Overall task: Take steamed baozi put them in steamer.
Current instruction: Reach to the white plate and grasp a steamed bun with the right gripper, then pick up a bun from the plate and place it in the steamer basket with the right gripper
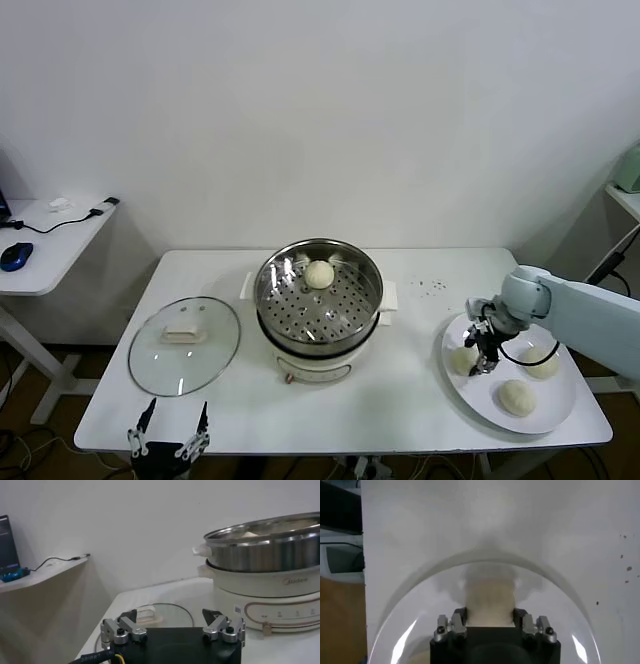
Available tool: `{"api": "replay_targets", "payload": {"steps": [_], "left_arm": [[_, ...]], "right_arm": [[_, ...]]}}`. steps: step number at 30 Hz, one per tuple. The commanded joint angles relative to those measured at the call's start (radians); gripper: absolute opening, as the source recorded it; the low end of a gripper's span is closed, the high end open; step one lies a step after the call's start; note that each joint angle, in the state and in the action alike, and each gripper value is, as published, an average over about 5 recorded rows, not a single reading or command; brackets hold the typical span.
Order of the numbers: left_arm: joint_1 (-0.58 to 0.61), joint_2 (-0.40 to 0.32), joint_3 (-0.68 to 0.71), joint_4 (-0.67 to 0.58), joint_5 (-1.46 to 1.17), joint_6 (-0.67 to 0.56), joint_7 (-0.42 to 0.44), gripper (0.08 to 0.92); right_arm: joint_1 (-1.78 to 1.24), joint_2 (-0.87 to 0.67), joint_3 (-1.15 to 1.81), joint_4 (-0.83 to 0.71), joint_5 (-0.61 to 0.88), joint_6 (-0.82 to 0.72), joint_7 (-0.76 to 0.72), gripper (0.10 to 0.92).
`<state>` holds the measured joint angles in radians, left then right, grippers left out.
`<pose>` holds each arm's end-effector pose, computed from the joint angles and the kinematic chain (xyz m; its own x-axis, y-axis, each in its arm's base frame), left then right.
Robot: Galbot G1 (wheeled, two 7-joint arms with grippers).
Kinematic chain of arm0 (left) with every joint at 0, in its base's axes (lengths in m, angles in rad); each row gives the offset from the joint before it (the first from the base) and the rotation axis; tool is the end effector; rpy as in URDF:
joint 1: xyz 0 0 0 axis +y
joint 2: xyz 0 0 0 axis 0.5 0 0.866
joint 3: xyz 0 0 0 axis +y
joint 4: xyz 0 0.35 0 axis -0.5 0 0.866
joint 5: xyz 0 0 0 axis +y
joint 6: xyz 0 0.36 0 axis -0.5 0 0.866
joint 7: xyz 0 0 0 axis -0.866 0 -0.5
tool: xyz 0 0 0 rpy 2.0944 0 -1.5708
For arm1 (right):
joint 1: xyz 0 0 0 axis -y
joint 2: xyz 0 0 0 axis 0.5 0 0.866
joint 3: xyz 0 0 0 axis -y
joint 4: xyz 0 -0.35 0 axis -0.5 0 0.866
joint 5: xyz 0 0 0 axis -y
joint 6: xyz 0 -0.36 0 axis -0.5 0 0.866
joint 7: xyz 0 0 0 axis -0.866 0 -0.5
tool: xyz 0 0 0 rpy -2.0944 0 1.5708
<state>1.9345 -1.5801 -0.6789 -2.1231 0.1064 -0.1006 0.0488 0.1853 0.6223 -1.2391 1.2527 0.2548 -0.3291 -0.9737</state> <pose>0.0659 0.0459 -0.3368 -0.9688 -0.0704 0.2375 -0.0216 0.9791 0.2020 0.4900 -0.1802 -0.2415 -0.0304 -0.0909 0.9954 -0.9946 0.1012 -0.0212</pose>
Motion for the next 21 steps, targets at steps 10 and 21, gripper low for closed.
{"api": "replay_targets", "payload": {"steps": [10, 21], "left_arm": [[0.009, 0.006, 0.005, -0.014, -0.003, -0.004, -0.001, 0.823], [0.012, 0.015, 0.05, -0.016, 0.013, -0.01, 0.0, 0.823]], "right_arm": [[0.543, 0.082, -0.353, -0.029, 0.304, 0.045, -0.023, 0.534], [0.817, 0.382, -0.451, -0.054, 0.685, -0.016, -0.008, 0.54]]}}
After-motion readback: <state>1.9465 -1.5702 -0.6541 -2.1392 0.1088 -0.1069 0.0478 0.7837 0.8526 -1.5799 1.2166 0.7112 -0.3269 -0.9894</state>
